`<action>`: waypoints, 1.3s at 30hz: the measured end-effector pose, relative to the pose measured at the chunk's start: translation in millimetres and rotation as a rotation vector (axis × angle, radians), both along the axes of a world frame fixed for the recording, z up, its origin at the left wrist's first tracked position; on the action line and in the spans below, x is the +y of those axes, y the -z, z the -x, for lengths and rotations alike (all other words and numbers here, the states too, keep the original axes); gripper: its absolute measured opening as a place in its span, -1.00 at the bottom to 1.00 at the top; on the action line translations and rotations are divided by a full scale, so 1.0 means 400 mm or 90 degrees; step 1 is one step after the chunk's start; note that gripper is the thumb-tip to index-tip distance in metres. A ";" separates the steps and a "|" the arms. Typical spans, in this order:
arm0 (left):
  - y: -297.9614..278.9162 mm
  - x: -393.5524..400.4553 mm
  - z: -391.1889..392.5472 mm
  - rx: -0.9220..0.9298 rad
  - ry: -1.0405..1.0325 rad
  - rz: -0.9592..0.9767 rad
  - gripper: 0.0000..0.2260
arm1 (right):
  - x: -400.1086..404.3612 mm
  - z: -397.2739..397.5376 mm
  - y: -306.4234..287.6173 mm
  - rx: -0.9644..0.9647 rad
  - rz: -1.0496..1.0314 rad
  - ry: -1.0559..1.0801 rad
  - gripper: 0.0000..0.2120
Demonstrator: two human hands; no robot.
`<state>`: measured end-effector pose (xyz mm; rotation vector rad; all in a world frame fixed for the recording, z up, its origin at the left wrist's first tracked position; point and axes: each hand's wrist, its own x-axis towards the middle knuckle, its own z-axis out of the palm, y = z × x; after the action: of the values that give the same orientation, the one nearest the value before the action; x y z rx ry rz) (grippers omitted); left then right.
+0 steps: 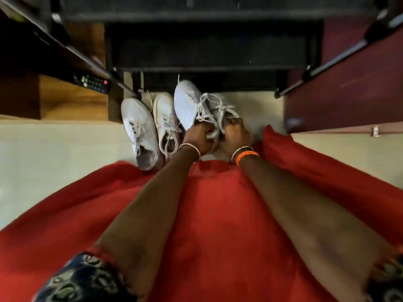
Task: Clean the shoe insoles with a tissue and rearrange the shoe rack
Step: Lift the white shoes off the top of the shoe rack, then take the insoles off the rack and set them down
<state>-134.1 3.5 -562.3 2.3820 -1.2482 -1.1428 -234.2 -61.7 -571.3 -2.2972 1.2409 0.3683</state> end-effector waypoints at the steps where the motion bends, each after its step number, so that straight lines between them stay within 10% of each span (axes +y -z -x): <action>1: 0.032 0.012 0.015 -0.006 0.013 -0.009 -0.81 | 0.007 0.014 0.033 0.013 -0.012 -0.015 -0.46; 17: 0.205 0.004 0.042 0.048 0.106 -0.204 -0.65 | 0.009 0.017 0.143 0.231 -0.056 -0.237 -0.66; 39: -0.820 -0.071 0.025 -0.124 -0.074 0.471 -0.84 | -0.033 0.005 -0.877 -0.165 0.379 -0.046 -0.81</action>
<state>-144.2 -24.8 -234.2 1.9753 -1.2737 -0.3165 -236.4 -75.0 -220.4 -2.7690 1.2516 -0.3166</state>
